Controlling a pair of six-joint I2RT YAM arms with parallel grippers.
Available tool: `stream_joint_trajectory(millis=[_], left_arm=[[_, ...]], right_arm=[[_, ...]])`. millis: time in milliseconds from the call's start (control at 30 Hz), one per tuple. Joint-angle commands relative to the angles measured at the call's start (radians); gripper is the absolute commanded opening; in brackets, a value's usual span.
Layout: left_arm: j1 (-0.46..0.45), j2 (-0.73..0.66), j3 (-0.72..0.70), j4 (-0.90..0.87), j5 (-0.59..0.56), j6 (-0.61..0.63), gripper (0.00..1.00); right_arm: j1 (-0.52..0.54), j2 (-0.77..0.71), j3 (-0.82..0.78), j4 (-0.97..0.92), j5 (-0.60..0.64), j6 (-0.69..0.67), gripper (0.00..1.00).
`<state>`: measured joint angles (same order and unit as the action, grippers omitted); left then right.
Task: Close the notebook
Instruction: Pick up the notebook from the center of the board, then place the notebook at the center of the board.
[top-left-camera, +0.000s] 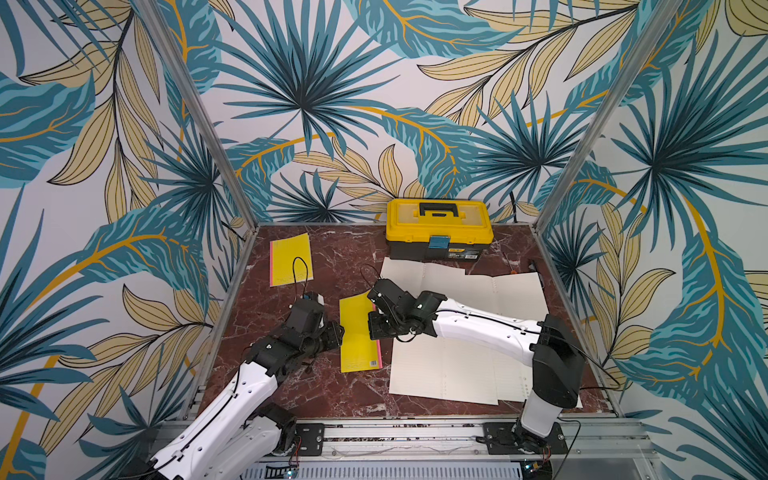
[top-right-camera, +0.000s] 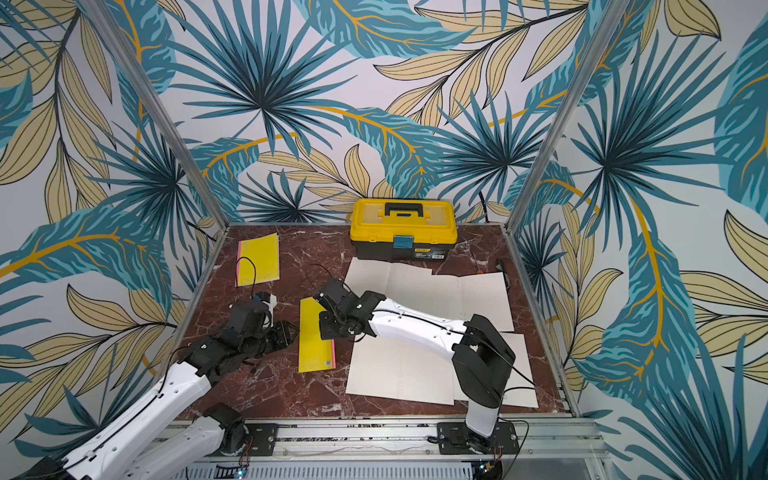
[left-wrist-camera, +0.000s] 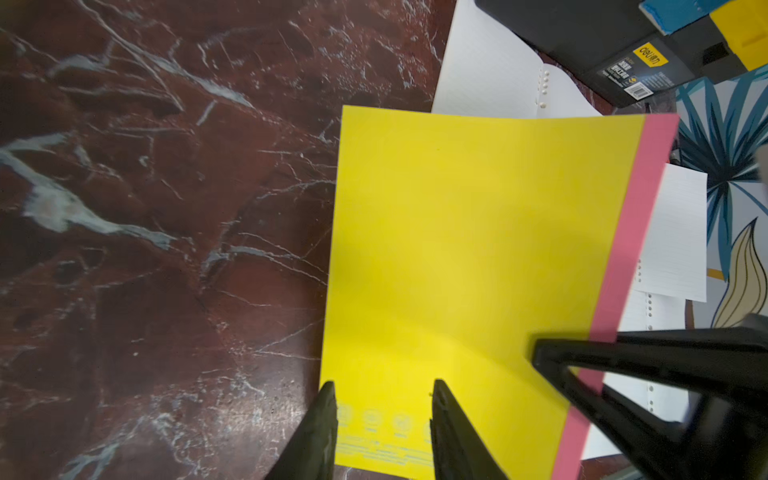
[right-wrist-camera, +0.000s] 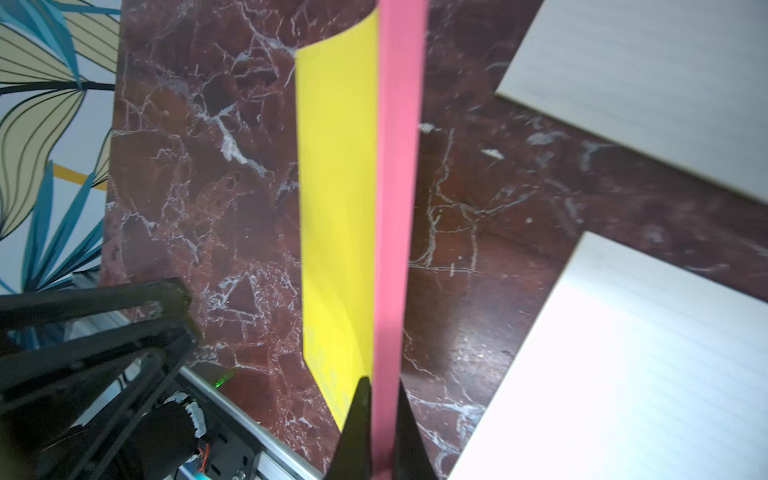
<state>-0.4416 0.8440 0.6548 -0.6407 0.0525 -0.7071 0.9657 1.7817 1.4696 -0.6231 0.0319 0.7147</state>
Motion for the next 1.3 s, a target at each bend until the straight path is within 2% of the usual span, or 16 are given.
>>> stream_joint_trajectory(millis=[0, 500, 767, 1000, 1267], left_arm=[[0.007, -0.029, 0.033, -0.059, -0.061, 0.031, 0.4], [0.048, -0.083, 0.048, -0.116, -0.056, 0.049, 0.4], [0.066, -0.097, 0.049, -0.126, -0.042, 0.055, 0.4], [0.07, -0.103, 0.048, -0.132, -0.038, 0.056, 0.4], [0.076, -0.103, 0.049, -0.136, -0.033, 0.06, 0.4]], right_arm=[[-0.016, 0.001, 0.101, -0.228, 0.147, -0.099, 0.01], [-0.146, 0.098, 0.425, -0.646, 0.469, -0.255, 0.0], [-0.156, 0.236, 0.612, -0.82, 0.663, -0.281, 0.0], [-0.155, 0.397, 0.762, -0.926, 0.702, -0.262, 0.0], [-0.155, 0.477, 0.822, -0.905, 0.637, -0.274, 0.0]])
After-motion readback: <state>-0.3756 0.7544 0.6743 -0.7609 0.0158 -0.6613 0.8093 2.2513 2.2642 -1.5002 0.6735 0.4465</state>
